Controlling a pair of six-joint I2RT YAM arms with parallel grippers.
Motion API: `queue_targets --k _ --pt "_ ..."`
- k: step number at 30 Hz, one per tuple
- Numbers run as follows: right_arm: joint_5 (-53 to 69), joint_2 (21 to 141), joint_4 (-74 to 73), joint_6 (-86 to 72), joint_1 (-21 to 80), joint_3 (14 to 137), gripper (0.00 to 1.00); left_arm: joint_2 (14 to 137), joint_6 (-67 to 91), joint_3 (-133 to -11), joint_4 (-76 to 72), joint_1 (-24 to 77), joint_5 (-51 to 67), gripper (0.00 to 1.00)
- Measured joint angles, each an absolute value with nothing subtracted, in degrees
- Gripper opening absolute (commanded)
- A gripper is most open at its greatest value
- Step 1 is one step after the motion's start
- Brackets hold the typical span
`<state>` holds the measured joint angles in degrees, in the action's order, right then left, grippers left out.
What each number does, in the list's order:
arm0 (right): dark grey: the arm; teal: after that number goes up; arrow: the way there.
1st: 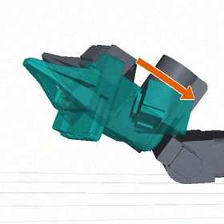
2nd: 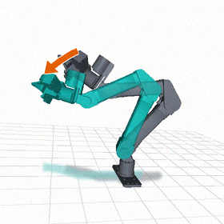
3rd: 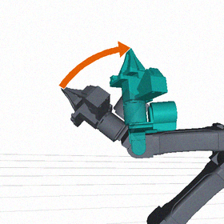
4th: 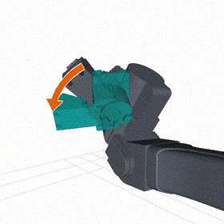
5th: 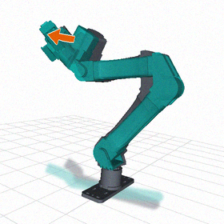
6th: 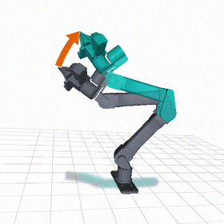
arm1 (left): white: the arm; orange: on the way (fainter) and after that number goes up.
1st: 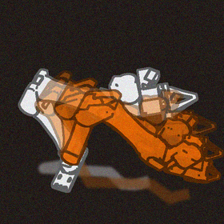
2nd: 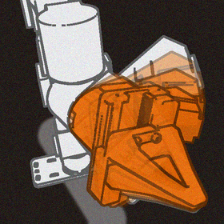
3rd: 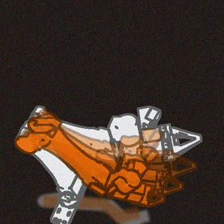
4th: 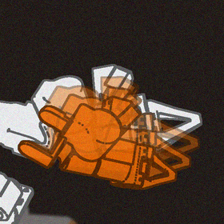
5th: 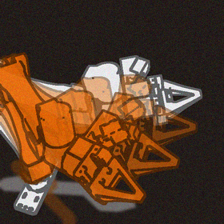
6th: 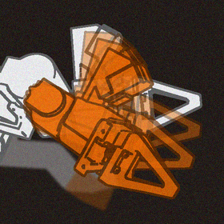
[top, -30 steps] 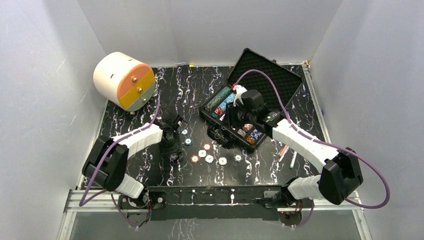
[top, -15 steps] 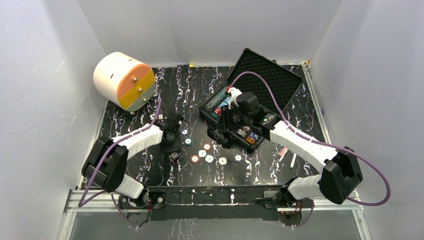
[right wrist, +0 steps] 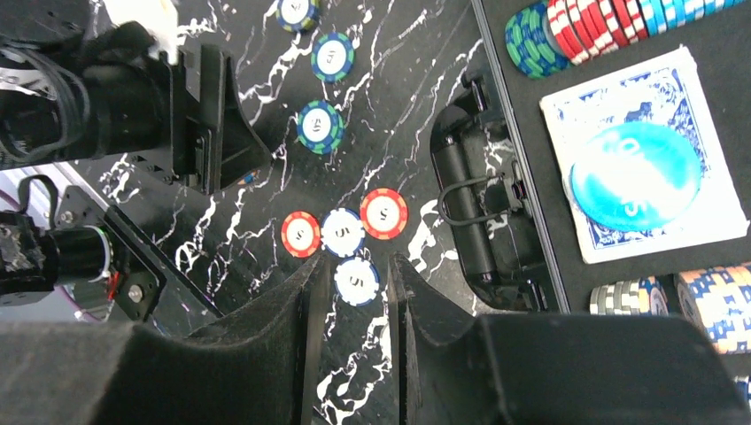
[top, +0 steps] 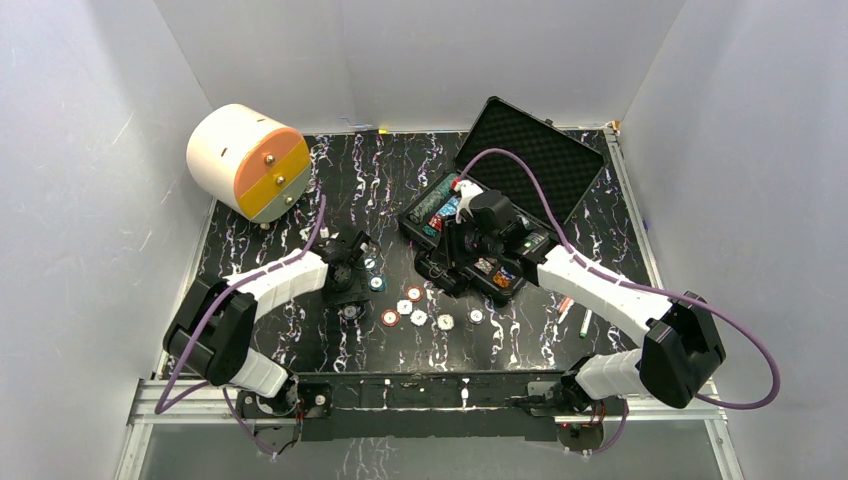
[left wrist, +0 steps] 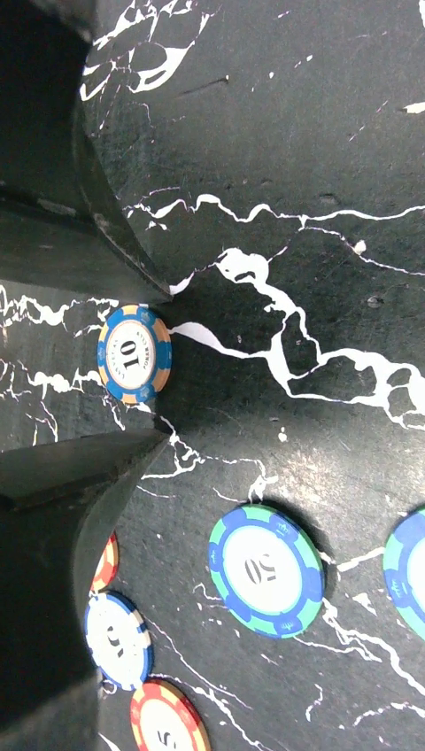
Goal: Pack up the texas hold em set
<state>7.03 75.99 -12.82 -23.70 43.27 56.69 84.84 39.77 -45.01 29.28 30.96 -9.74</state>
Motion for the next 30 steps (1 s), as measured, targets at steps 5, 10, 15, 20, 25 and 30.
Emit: queue_targets --k 5,10,15,20,25,30 --pt "6.3 76.0 -12.9 -24.3 43.6 55.6 0.39 84.9 40.1 -45.0 29.1 31.5 -9.9 0.53" --pt "6.1 75.9 -12.7 -24.7 43.7 55.5 0.39 85.2 41.2 -45.4 29.7 31.8 -10.2 0.54" --pt "5.9 75.9 -12.2 -25.2 44.0 55.5 0.39 85.7 43.6 -46.0 31.1 32.4 -11.2 0.55" --pt "5.7 75.9 -12.1 -25.3 44.0 55.5 0.39 85.7 45.8 -46.1 31.9 32.8 -11.8 0.51" --pt "5.5 75.9 -11.9 -25.3 44.0 55.5 0.38 85.7 47.0 -46.1 32.6 32.8 -11.6 0.49" --pt "5.1 75.9 -11.9 -25.3 44.0 55.5 0.38 85.4 47.1 -45.9 33.5 33.1 -11.1 0.53"
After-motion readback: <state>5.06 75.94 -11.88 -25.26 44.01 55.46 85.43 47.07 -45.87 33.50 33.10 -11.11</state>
